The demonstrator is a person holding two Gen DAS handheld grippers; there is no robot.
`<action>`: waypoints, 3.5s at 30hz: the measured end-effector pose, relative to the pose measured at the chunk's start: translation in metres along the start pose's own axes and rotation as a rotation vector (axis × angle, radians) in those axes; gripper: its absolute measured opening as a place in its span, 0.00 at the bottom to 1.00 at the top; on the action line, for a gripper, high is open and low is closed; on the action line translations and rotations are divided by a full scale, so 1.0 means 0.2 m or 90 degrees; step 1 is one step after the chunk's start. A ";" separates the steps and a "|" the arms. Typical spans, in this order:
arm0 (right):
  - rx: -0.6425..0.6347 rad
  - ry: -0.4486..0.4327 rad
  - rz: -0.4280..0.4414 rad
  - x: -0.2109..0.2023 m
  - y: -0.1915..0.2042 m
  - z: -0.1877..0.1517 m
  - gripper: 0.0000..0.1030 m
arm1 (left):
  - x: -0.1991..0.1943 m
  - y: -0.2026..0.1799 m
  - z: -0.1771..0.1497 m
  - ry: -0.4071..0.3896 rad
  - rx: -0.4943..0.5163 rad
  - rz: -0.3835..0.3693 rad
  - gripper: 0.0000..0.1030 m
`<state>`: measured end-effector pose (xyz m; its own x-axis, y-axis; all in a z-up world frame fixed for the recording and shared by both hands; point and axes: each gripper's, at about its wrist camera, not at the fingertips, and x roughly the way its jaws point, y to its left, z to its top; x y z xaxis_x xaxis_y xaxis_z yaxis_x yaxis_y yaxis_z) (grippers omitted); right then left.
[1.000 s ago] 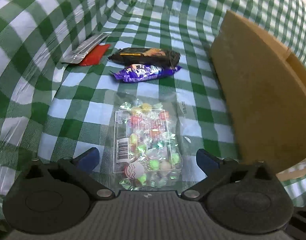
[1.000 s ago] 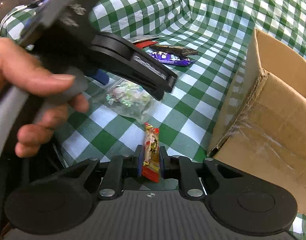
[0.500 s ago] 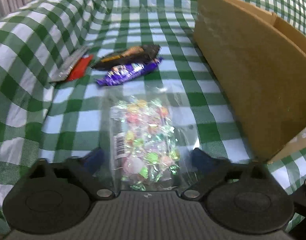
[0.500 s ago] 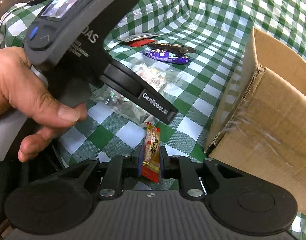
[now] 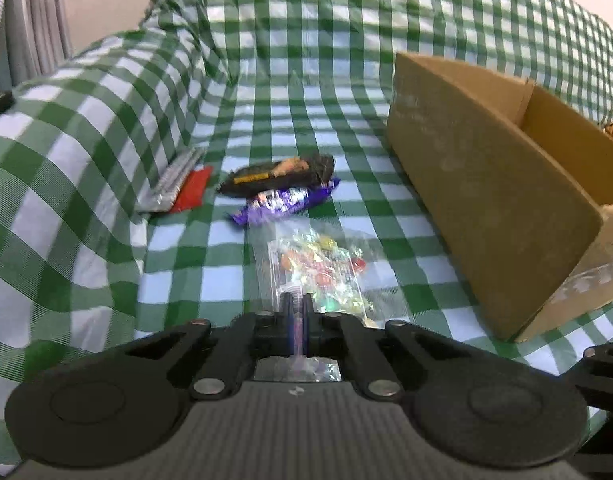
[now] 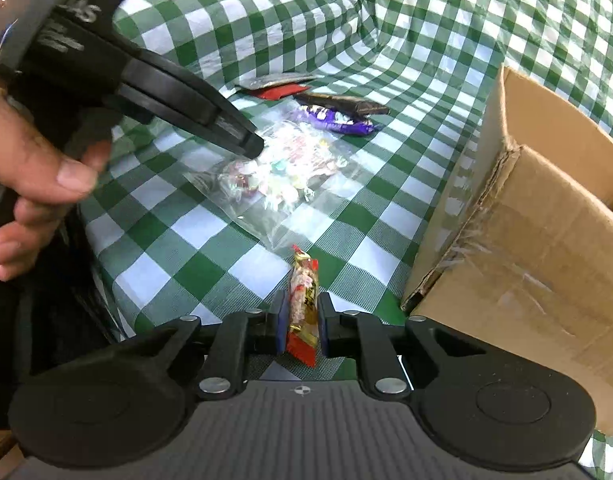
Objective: Organize snacks
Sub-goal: 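Grasp the clear candy bag with the left tool while the right tool grasps the red-wrapped bar, then carry the candy bag and red-wrapped bar over the box with both tools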
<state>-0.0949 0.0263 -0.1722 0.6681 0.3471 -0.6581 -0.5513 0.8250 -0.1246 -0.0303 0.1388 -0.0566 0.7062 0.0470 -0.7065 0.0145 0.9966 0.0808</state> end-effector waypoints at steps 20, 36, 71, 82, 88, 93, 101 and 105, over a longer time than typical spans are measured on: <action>-0.005 0.005 -0.027 0.03 0.02 0.01 0.14 | 0.12 0.03 0.03 0.056 -0.118 -0.054 0.99; 0.000 0.005 -0.019 0.03 0.00 0.01 0.14 | 0.31 -0.07 0.00 0.129 -0.057 0.038 1.00; 0.041 -0.038 0.022 -0.03 0.01 0.03 0.45 | -0.11 -0.01 0.01 -0.037 -0.042 -0.025 0.11; 0.028 0.004 0.009 0.07 0.03 -0.01 0.19 | -0.11 -0.01 0.01 -0.044 -0.046 -0.026 0.11; 0.031 -0.063 -0.002 -0.04 0.01 0.04 0.18 | -0.16 -0.01 0.02 -0.066 -0.052 -0.026 0.11; 0.020 -0.135 0.004 -0.22 -0.05 0.13 0.18 | -0.22 -0.02 0.02 -0.083 -0.056 -0.039 0.11; 0.011 -0.319 -0.069 -0.61 -0.38 0.24 0.18 | -0.25 -0.05 0.02 -0.097 -0.040 -0.048 0.11; 0.072 -0.321 -0.106 -0.61 -0.57 0.14 0.18 | -0.24 -0.05 0.02 -0.099 -0.035 -0.053 0.11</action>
<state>-0.1006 -0.0978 -0.0569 0.9140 0.3558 -0.1949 -0.3791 0.9202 -0.0977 -0.0612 0.1266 -0.0206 0.8048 -0.0423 -0.5921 0.0420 0.9990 -0.0143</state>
